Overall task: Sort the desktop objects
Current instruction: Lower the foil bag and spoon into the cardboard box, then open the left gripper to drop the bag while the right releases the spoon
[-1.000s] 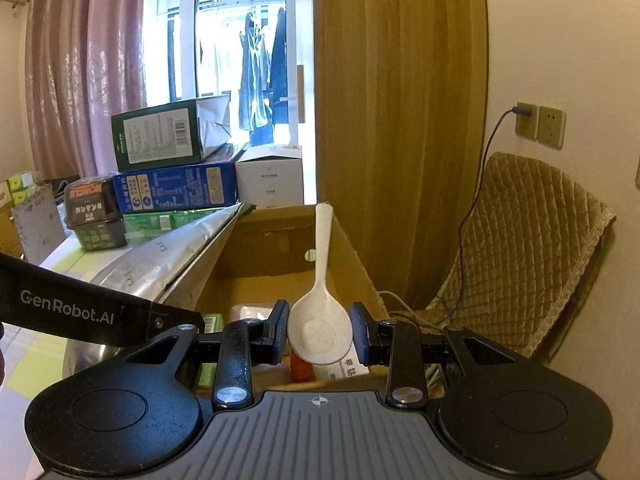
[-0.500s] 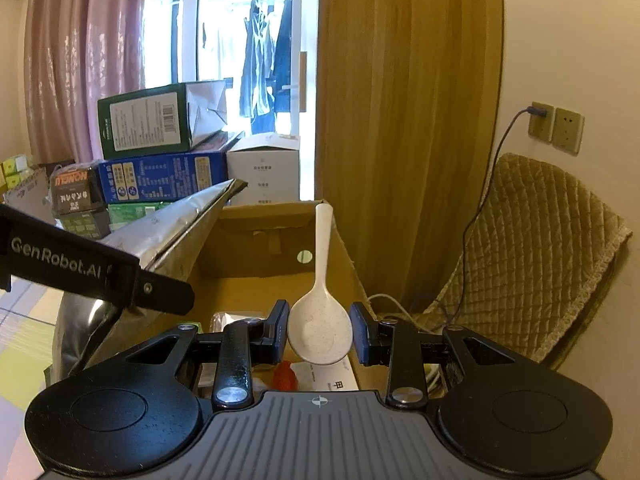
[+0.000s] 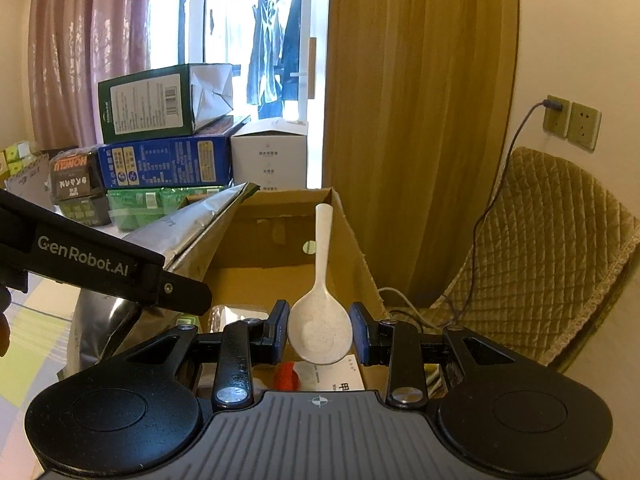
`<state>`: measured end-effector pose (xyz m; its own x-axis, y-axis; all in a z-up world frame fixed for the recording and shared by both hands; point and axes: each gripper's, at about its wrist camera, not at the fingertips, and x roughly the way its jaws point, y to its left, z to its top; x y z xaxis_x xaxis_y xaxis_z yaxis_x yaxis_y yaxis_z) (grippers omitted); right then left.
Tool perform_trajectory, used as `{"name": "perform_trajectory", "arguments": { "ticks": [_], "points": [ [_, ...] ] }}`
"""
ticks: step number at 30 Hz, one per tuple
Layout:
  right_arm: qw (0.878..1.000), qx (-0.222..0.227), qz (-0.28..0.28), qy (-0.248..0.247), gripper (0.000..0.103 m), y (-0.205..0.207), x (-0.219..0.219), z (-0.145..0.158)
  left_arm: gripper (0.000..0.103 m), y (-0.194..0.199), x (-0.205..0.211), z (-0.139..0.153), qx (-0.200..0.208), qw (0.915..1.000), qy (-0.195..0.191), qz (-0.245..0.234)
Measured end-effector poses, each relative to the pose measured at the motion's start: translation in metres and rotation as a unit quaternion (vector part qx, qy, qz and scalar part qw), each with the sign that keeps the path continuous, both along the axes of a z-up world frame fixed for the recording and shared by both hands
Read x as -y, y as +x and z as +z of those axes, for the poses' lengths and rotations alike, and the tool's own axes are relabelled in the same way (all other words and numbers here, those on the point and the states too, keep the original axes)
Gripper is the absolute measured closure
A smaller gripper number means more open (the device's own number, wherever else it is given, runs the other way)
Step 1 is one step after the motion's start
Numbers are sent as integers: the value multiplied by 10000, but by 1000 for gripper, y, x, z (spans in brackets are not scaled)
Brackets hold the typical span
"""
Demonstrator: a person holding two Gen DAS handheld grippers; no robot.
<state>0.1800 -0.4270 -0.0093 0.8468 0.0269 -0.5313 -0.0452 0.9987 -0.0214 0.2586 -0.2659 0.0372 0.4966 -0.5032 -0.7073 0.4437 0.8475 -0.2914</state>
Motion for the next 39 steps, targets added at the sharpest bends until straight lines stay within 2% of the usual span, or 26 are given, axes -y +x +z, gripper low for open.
{"name": "perform_trajectory", "arguments": {
  "ticks": [7, 12, 31, 37, 38, 39],
  "points": [
    [10000, -5, 3, -2, 73, 2, 0, 0, 51, 4, 4, -3, -19, 10000, -3, -19],
    [10000, -10, 2, -13, 73, 3, 0, 0, 44, 7, 3, -3, -6, 10000, 37, 49],
    [9999, -13, 130, -10, 73, 5, -12, 0, 43, 1, -28, 7, 175, 9994, 99, 266],
    [9996, -42, 273, 87, 73, 11, -17, -2, 36, -1, -33, 8, 211, 9993, 139, 276],
    [9993, -85, 337, 109, 72, 13, -18, -3, 34, -2, -33, 8, 218, 9993, 149, 276],
    [9992, -117, 373, 101, 58, 15, -19, -3, 33, -2, -33, 8, 225, 9992, 166, 276]
  ]
}}
